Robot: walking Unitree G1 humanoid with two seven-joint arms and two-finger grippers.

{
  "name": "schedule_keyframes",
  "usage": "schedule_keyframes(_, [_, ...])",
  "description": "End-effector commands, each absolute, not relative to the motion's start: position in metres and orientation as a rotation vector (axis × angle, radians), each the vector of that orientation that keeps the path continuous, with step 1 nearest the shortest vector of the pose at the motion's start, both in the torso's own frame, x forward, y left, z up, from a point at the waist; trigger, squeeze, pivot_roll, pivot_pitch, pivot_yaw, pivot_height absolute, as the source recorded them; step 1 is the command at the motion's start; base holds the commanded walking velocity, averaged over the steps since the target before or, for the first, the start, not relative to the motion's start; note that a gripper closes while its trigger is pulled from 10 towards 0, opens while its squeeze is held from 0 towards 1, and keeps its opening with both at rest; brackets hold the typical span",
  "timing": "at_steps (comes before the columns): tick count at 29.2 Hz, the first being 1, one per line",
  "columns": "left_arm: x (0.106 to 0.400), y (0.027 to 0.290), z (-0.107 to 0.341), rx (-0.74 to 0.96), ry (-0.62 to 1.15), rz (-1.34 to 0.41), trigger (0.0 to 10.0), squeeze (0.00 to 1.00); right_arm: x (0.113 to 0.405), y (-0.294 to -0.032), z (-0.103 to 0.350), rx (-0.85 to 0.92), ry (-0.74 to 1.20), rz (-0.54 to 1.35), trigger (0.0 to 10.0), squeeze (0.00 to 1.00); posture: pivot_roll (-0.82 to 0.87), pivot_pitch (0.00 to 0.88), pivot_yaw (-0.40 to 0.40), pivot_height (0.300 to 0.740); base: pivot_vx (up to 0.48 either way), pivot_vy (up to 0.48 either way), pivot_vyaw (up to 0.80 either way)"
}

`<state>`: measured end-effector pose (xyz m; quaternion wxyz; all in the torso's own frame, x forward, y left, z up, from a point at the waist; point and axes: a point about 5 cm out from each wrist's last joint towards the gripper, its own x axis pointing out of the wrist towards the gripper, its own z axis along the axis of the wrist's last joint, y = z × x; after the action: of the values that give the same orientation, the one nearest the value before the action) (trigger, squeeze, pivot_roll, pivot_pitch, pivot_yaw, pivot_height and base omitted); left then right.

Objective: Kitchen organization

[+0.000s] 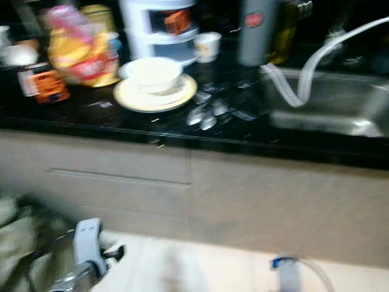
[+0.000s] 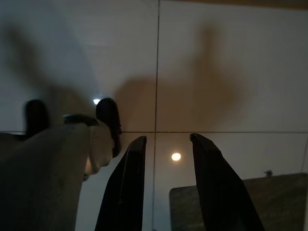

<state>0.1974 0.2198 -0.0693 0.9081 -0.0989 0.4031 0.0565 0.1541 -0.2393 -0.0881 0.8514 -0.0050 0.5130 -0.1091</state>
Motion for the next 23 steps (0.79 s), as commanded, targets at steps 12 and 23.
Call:
schedule_keyframes(12, [0.182,0.205,-0.081,-0.217,0.905,0.083,10.0,0.0,0.143,-0.238,-0.093,-0.009,1.121,-0.229,10.0,0.0,0.04,0.039,-0.049,0.74,0.0,-0.087,0.0])
schedule_keyframes(23, [0.177,0.212,-0.082,-0.212,0.913,0.1,10.0,0.0,0.147,-0.23,-0.093,0.01,1.113,-0.214,10.0,0.0,0.04,0.059,-0.041,0.74,0.0,-0.42,0.0])
